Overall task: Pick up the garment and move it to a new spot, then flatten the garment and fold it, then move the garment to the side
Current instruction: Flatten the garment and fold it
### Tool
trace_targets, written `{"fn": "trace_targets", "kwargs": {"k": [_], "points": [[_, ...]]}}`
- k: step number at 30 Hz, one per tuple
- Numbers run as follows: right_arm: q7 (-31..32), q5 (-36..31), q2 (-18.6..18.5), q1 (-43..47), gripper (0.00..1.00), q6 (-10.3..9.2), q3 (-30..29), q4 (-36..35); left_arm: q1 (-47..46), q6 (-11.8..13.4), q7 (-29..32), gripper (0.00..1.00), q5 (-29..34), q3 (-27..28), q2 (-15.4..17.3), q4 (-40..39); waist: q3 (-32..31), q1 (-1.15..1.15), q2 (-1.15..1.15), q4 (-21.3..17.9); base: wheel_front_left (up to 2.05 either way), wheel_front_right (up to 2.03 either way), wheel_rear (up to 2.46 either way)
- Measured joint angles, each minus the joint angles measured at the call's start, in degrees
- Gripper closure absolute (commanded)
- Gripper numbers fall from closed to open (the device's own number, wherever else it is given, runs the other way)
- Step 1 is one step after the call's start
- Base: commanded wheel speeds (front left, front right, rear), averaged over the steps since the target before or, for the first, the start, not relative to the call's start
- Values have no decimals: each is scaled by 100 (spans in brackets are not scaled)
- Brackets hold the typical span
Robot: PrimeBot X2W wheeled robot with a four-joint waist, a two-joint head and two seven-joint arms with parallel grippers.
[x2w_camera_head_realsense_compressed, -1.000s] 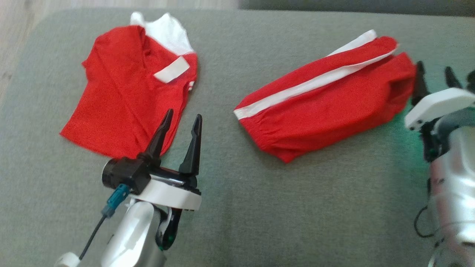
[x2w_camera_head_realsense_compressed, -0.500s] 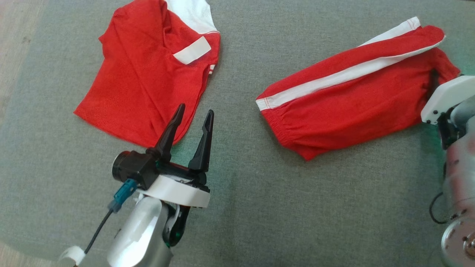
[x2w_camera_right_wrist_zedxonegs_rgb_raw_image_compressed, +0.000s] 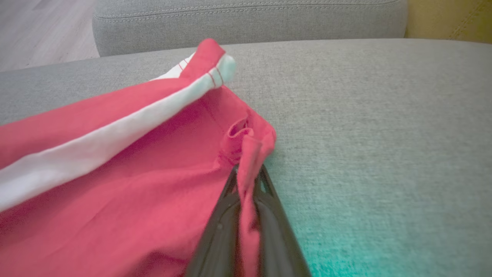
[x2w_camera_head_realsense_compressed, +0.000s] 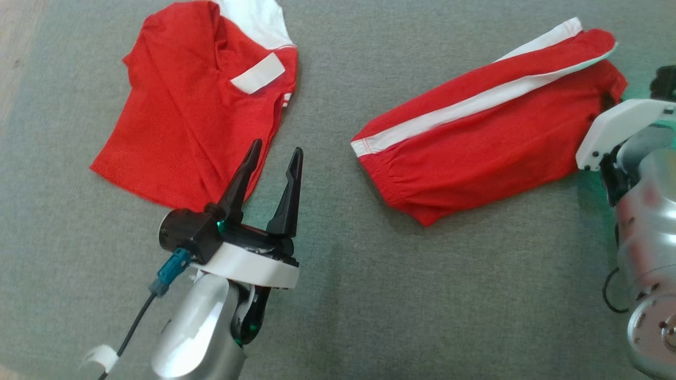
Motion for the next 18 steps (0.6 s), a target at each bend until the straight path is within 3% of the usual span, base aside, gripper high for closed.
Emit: {"fn": "trace_targets", "kwargs": {"k": [9,15,18], "points": [[-604,348,-350,137,100,0,168,372,71,0,0,0,18,96,-2,27,-311,0,0,-240,0,0,0],[-724,573,-728,702,100,0,-387,203,296,0,0,0,43,183,-2,32,-614,-1,0,-431,0,0,0],[-726,597,-723,1020,100,0,-731,36,392,0,0,0,73,200,-1,33,-756,-1,0,-514,0,0,0]]}}
